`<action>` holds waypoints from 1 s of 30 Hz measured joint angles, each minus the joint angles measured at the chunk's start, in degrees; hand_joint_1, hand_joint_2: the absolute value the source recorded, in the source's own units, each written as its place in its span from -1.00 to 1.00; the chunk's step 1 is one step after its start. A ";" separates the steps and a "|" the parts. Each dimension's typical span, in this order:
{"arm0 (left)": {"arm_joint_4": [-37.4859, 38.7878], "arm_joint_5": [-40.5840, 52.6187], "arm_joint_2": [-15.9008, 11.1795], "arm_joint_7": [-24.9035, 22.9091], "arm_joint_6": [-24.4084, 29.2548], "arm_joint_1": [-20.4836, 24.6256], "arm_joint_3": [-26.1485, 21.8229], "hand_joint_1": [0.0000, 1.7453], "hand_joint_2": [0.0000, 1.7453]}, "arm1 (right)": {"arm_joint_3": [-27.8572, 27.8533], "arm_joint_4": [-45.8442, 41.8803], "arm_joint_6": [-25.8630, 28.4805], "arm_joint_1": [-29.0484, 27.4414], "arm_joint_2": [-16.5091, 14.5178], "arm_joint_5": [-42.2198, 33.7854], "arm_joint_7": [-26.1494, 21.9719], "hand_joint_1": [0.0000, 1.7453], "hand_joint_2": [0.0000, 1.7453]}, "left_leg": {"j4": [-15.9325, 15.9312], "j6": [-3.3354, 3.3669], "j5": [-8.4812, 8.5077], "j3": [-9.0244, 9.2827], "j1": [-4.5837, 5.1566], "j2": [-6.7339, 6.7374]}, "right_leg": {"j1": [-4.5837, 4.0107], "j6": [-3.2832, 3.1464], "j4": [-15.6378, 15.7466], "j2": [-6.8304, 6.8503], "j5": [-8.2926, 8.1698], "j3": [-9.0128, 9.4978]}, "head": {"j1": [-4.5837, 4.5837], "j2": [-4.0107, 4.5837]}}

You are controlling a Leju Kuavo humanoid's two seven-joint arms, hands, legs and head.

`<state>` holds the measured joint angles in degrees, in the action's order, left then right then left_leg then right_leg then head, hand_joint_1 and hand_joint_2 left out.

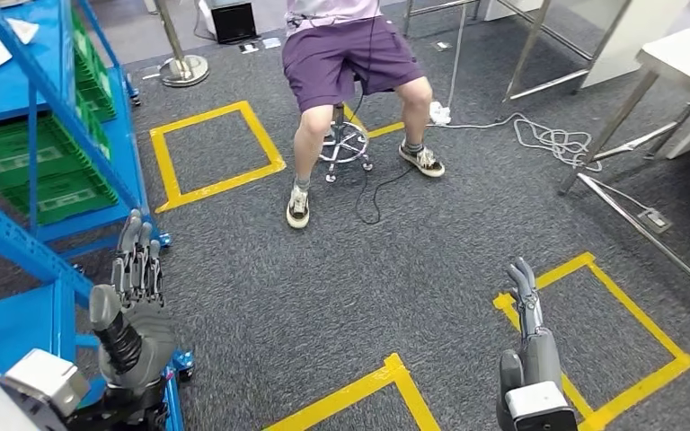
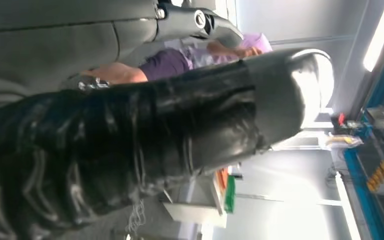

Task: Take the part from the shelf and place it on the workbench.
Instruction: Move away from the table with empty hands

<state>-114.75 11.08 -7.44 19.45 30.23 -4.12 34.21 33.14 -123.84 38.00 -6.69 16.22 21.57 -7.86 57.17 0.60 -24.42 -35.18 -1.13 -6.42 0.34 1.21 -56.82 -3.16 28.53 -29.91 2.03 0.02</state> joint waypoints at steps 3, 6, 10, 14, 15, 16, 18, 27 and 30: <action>-0.29 0.54 -0.03 -0.44 -0.45 0.08 -0.03 -1.00 -1.00 | 0.00 -0.01 -0.05 0.20 -0.13 -0.20 -0.47 -1.00 -1.00 | 2.07 -0.81 -1.25 -1.66 0.08 2.05 | 0.15 -0.94 1.02 1.82 -0.89 0.37 | -0.62 -0.01; -0.35 0.71 -0.03 -0.70 -0.55 0.24 -0.07 -1.00 -1.00 | 0.01 -0.01 -0.10 0.20 -0.28 -0.17 -0.75 -1.00 -1.00 | 12.23 -1.13 -6.22 -6.26 0.22 5.51 | 0.00 -1.36 1.18 3.75 -1.12 0.23 | -1.74 0.00; -0.30 0.71 -0.06 -0.74 -0.69 0.17 -0.08 -1.00 -1.00 | 0.11 -0.01 -0.09 0.21 -0.45 0.10 -0.83 -1.00 -1.00 | 10.95 -1.09 -4.33 -4.44 0.21 6.71 | -0.14 -1.29 0.83 6.33 -0.95 0.00 | -2.50 -0.01; -0.36 0.83 -0.10 -0.76 -0.73 0.17 -0.10 -1.00 -1.00 | 0.18 -0.03 -0.01 0.15 -0.59 0.36 -1.21 -1.00 -1.00 | 0.07 -0.02 -2.26 2.05 0.95 9.98 | -0.61 -0.37 0.29 8.12 -0.58 -0.12 | -2.93 -0.01; -0.39 0.85 -0.12 -0.77 -0.74 0.12 -0.10 -1.00 -1.00 | 0.21 -0.03 -0.01 0.15 -0.62 0.40 -1.27 -1.00 -1.00 | -0.06 0.29 -2.09 2.08 1.08 9.45 | -0.68 -0.10 0.22 8.60 -0.58 -0.16 | -2.85 -0.02; -0.44 0.85 -0.14 -0.78 -0.74 0.07 -0.11 -1.00 -1.00 | 0.23 -0.03 0.00 0.17 -0.63 0.43 -1.31 -1.00 -1.00 | -0.15 0.59 -1.89 1.95 1.02 8.86 | -0.62 0.19 0.17 8.96 -0.50 -0.26 | -2.73 -0.02; -0.56 0.89 -0.19 -0.80 -0.73 0.06 -0.12 -1.00 -1.00 | 0.31 -0.12 0.03 0.18 -0.65 0.54 -1.46 -1.00 -1.00 | -0.39 1.21 -1.48 1.83 0.79 7.73 | -0.37 0.83 -1.80 7.57 1.08 -1.23 | -2.41 -0.02; -4.29 1.60 -1.21 1.22 0.85 -1.31 -0.06 -1.00 -1.00 | 0.91 -2.79 1.49 -0.93 -0.52 4.85 -2.20 -1.00 -1.00 | 0.07 1.59 -0.78 1.03 0.71 1.84 | 0.12 0.52 -5.42 0.88 0.65 -2.90 | -0.33 0.00; -6.58 -1.05 -2.20 1.64 0.50 -1.81 0.03 -1.00 -1.00 | 1.68 -4.72 1.62 -1.37 -0.34 7.65 -1.58 -1.00 -1.00 | 0.21 0.54 -0.20 0.11 0.56 0.10 | 0.04 -0.13 -0.68 -0.63 0.07 -0.67 | -0.26 0.00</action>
<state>-121.33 10.03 -9.65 21.09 30.73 -5.93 34.24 34.81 -128.55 39.62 -8.06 15.87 29.22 -9.44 57.38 1.14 -24.62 -35.07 -0.58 -6.32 0.38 1.08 -57.50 -3.79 28.60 -30.58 1.78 0.02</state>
